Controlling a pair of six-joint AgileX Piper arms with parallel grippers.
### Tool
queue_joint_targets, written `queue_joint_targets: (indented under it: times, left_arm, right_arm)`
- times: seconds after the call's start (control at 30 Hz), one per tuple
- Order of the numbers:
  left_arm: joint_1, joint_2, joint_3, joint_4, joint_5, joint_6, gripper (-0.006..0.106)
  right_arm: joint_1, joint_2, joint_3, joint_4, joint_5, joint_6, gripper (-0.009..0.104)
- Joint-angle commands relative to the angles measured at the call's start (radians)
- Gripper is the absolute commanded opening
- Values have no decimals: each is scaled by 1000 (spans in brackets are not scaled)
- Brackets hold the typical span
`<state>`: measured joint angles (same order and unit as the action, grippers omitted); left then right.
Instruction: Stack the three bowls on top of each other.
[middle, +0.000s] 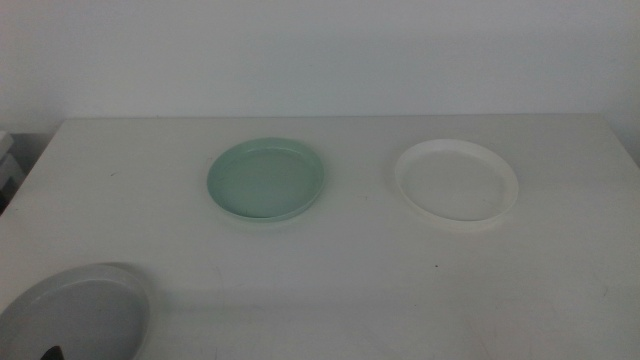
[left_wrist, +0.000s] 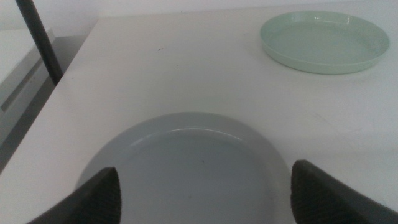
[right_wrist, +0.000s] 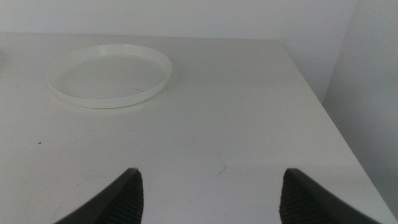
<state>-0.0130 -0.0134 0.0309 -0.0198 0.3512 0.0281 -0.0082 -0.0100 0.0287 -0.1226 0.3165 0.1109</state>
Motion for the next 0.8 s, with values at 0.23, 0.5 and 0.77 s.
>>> queue_joint_targets:
  times: [0.23,0.5,0.77]
  left_arm:
    - [-7,142,-168,-8,-60,-125,100]
    - [-7,410,-497,1,81,-125,100]
    - [-7,715,-845,0,279,-125,100]
  right_arm:
    - [-7,-27,-7,-7,-72,-14,56]
    - [-7,-27,-7,-7,-72,-14,56]
    - [-7,-27,-7,-7,-72,-14,56]
